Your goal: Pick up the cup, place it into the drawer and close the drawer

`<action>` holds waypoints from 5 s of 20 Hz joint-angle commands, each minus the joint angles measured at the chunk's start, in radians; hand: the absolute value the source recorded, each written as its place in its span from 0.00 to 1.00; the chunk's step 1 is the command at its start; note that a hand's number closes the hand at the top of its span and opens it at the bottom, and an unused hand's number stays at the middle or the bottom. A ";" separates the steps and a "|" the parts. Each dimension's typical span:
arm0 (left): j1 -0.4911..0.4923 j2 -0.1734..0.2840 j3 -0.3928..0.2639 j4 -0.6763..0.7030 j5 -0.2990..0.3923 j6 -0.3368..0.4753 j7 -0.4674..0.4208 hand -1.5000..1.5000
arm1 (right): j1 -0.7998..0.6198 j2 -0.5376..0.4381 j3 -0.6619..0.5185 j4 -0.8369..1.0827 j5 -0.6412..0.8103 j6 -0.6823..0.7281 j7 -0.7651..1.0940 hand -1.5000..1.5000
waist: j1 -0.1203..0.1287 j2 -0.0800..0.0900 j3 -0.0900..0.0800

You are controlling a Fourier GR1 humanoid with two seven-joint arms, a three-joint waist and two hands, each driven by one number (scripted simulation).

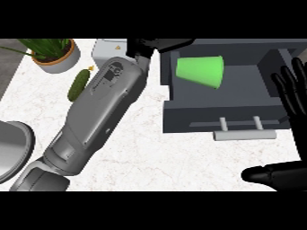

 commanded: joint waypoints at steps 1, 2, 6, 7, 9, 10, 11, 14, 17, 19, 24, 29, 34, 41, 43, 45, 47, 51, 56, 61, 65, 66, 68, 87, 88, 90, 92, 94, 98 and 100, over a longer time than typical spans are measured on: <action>-0.073 0.000 -0.057 0.135 0.075 0.051 -0.043 1.00 | 0.018 -0.005 -0.002 -0.017 -0.003 0.009 -0.003 0.00 | -0.012 0.002 0.000; -0.070 0.000 -0.138 0.120 0.129 0.090 -0.046 1.00 | -0.009 0.005 -0.002 0.031 -0.010 0.011 -0.028 0.00 | -0.019 0.003 0.000; -0.096 0.000 -0.121 0.236 0.157 0.015 -0.092 1.00 | -0.002 -0.027 -0.044 0.065 -0.022 0.041 -0.067 0.00 | -0.015 0.005 0.000; -0.118 0.000 -0.147 0.252 0.183 0.056 -0.082 1.00 | 0.014 -0.032 -0.035 0.022 -0.036 0.051 -0.043 0.00 | -0.024 0.004 0.000; -0.091 0.000 -0.225 0.252 0.218 0.061 -0.101 1.00 | -0.018 -0.026 -0.026 0.009 -0.031 0.025 -0.001 0.00 | -0.032 0.005 0.000; -0.119 0.000 -0.239 0.284 0.223 0.072 -0.097 1.00 | -0.056 -0.026 -0.029 0.041 -0.041 0.024 -0.001 0.00 | -0.039 0.009 0.001; -0.135 0.000 -0.221 0.319 0.208 0.042 -0.105 1.00 | -0.027 -0.014 -0.013 0.015 -0.021 0.016 -0.004 0.00 | -0.030 0.007 0.000; -0.162 0.000 -0.284 0.344 0.239 0.069 -0.093 1.00 | -0.034 -0.024 -0.024 0.031 -0.034 0.029 -0.012 0.00 | -0.046 0.010 0.001; -0.157 0.000 -0.314 0.373 0.270 0.063 -0.105 1.00 | 0.013 -0.005 0.011 0.024 -0.027 0.043 -0.026 0.00 | -0.064 0.014 0.001; -0.190 0.000 -0.361 0.388 0.270 0.097 -0.062 1.00 | -0.010 0.010 0.045 0.036 0.012 0.033 -0.040 0.00 | -0.070 0.016 0.002; -0.184 0.000 -0.449 0.419 0.256 0.126 -0.056 0.00 | -0.019 -0.011 0.016 0.021 -0.043 0.054 -0.015 0.00 | -0.088 0.021 0.002; -0.152 0.000 -0.449 0.379 0.327 0.146 -0.094 0.00 | -0.032 0.002 0.012 0.062 -0.050 0.064 -0.066 0.00 | -0.092 0.025 0.002; -0.139 0.000 -0.434 0.298 0.406 0.112 -0.163 0.00 | -0.026 0.010 0.002 0.039 -0.084 0.058 -0.048 0.00 | -0.064 0.015 0.001; -0.148 0.000 -0.339 0.264 0.475 0.027 -0.245 0.00 | 0.020 -0.019 -0.017 0.006 -0.168 0.111 -0.010 0.00 | -0.007 0.000 0.000; -0.145 0.000 -0.321 0.243 0.481 0.042 -0.214 0.00 | -0.047 -0.040 -0.050 0.039 -0.196 0.099 0.014 1.00 | 0.010 -0.002 0.000; -0.108 0.011 -0.303 0.179 0.464 0.074 -0.187 0.00 | -0.005 -0.073 -0.056 -0.024 -0.206 0.123 0.043 1.00 | 0.028 -0.010 -0.001; -0.082 0.063 -0.289 0.141 0.466 0.067 -0.177 0.00 | 0.020 -0.106 -0.038 -0.043 -0.190 0.172 0.041 1.00 | 0.035 -0.013 -0.001; 0.010 0.154 -0.270 0.010 0.487 0.062 -0.137 0.00 | 0.060 -0.173 -0.024 -0.067 -0.081 0.233 0.013 1.00 | 0.059 -0.020 -0.001; 0.196 0.247 -0.270 -0.183 0.483 0.087 -0.087 0.00 | 0.093 -0.195 -0.003 -0.067 0.004 0.254 0.011 1.00 | 0.063 -0.018 -0.001; 0.418 0.380 -0.255 -0.435 0.504 0.050 -0.051 0.00 | 0.053 -0.185 0.035 0.013 0.110 0.238 -0.004 1.00 | 0.075 -0.016 -0.001; 0.587 0.453 -0.240 -0.630 0.515 0.069 -0.003 0.00 | 0.094 -0.162 0.083 0.009 0.225 0.208 -0.027 1.00 | 0.064 -0.016 0.000; 0.595 0.470 -0.212 -0.637 0.501 0.073 -0.014 0.00 | 0.129 -0.173 0.073 0.017 0.247 0.219 -0.068 1.00 | 0.050 -0.012 0.000; 0.680 0.464 -0.224 -0.644 0.501 0.023 -0.057 0.00 | 0.017 -0.181 0.133 0.086 0.361 0.197 -0.071 1.00 | 0.062 -0.009 -0.001; 1.007 0.552 -0.019 -0.666 0.524 -0.306 -0.156 0.00 | -0.203 -0.168 0.315 0.749 0.947 -0.031 -0.367 0.00 | 0.046 -0.002 0.000; 1.010 0.553 -0.009 -0.689 0.516 -0.294 -0.143 0.00 | -0.221 -0.118 0.352 0.780 0.981 -0.048 -0.336 0.00 | 0.046 -0.003 0.000; 1.029 0.570 0.016 -0.685 0.523 -0.339 -0.144 0.00 | -0.275 -0.157 0.292 0.930 0.964 -0.056 -0.427 0.00 | 0.049 -0.001 0.000; 1.038 0.556 0.055 -0.660 0.507 -0.383 -0.134 0.00 | -0.296 -0.122 0.296 0.945 0.986 -0.056 -0.416 0.00 | 0.039 -0.004 0.000; 1.042 0.572 0.048 -0.735 0.527 -0.343 -0.083 0.00 | -0.426 -0.097 0.246 1.167 0.988 -0.119 -0.467 0.00 | 0.056 0.000 0.001; 1.077 0.594 0.125 -0.674 0.531 -0.459 -0.097 0.00 | -0.510 -0.099 0.189 1.323 0.978 -0.143 -0.542 0.00 | 0.053 -0.001 0.000; 1.011 0.540 0.111 -0.626 0.503 -0.444 -0.098 0.00 | -0.577 -0.097 0.162 1.406 0.965 -0.118 -0.569 0.00 | 0.047 0.000 0.000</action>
